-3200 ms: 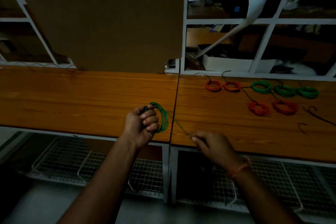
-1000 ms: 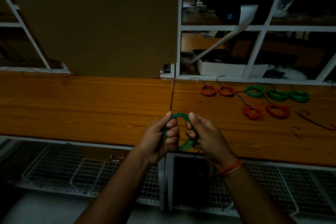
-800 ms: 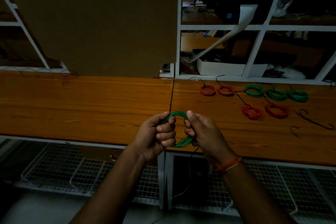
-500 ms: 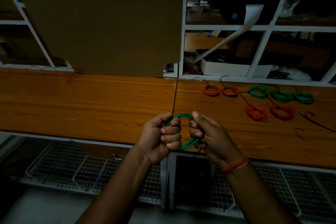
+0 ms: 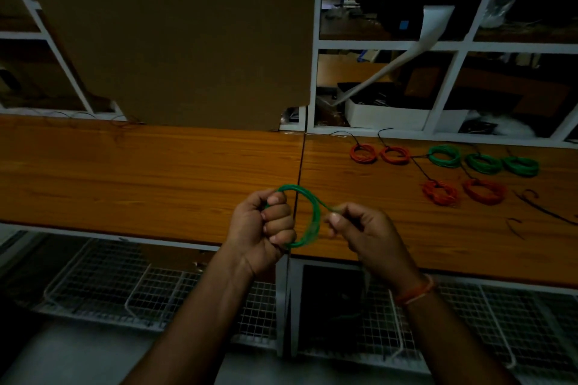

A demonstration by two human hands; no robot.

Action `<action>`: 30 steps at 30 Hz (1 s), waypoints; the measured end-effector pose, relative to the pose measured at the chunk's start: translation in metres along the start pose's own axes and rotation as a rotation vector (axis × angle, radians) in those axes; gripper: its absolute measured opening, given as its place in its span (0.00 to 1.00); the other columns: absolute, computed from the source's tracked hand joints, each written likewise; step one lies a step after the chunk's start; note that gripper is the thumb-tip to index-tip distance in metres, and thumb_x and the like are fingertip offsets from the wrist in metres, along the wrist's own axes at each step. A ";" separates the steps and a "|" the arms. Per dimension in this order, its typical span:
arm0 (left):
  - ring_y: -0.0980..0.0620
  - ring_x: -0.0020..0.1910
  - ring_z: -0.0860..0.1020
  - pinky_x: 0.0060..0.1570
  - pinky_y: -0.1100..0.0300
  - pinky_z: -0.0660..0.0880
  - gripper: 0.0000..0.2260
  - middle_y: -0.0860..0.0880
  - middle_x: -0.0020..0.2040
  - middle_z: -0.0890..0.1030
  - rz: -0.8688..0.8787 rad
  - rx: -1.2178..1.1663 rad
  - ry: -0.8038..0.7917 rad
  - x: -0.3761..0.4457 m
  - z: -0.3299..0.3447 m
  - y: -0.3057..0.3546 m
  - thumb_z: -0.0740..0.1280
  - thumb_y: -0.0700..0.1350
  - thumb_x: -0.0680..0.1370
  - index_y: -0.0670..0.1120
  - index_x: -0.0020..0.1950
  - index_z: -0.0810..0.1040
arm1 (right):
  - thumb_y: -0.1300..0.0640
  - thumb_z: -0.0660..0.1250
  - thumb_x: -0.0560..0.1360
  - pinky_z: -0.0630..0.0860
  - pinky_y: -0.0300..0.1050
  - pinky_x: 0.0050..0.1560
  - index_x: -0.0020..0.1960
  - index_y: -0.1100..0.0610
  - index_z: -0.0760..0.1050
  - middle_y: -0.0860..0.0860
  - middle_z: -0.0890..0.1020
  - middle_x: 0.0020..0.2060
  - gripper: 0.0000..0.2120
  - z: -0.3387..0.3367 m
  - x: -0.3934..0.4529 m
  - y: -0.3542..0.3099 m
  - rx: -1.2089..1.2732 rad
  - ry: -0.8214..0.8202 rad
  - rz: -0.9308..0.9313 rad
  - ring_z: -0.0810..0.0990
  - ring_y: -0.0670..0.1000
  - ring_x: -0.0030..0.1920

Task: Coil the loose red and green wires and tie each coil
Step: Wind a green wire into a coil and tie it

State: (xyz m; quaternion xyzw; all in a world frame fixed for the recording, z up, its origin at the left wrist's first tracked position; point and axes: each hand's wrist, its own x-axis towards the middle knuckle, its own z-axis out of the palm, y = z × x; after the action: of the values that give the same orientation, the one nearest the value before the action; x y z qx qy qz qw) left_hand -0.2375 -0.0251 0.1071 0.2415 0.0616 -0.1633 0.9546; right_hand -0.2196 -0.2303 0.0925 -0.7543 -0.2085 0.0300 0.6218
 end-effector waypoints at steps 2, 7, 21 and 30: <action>0.57 0.23 0.52 0.23 0.64 0.52 0.16 0.55 0.24 0.60 0.088 -0.063 0.058 -0.003 -0.007 0.010 0.55 0.47 0.82 0.49 0.35 0.68 | 0.62 0.65 0.82 0.70 0.29 0.37 0.49 0.61 0.81 0.47 0.83 0.35 0.08 -0.011 -0.006 0.014 -0.026 0.038 0.055 0.77 0.37 0.33; 0.58 0.22 0.60 0.24 0.64 0.55 0.17 0.55 0.27 0.63 0.339 -0.200 0.132 -0.007 -0.014 0.021 0.54 0.45 0.85 0.48 0.37 0.69 | 0.60 0.68 0.81 0.78 0.40 0.47 0.53 0.44 0.84 0.39 0.85 0.41 0.11 -0.018 -0.025 0.039 -0.317 0.046 0.078 0.83 0.39 0.44; 0.54 0.31 0.79 0.32 0.61 0.76 0.16 0.49 0.33 0.82 0.476 1.009 0.148 -0.012 0.013 -0.023 0.53 0.47 0.87 0.41 0.47 0.72 | 0.57 0.72 0.77 0.72 0.34 0.37 0.48 0.51 0.84 0.41 0.82 0.40 0.03 0.003 -0.013 -0.042 -0.486 -0.074 -0.392 0.80 0.43 0.41; 0.53 0.27 0.62 0.31 0.53 0.54 0.14 0.50 0.29 0.66 0.418 0.968 0.038 -0.013 0.006 -0.029 0.55 0.46 0.87 0.44 0.43 0.71 | 0.63 0.73 0.76 0.77 0.33 0.40 0.52 0.53 0.83 0.42 0.84 0.45 0.07 -0.001 -0.001 -0.057 -0.431 -0.103 -0.387 0.83 0.42 0.45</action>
State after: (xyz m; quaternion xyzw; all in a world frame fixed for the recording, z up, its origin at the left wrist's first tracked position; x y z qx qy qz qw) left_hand -0.2593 -0.0480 0.1022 0.6649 -0.0529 0.0251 0.7446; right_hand -0.2360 -0.2239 0.1471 -0.8128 -0.3813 -0.0956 0.4298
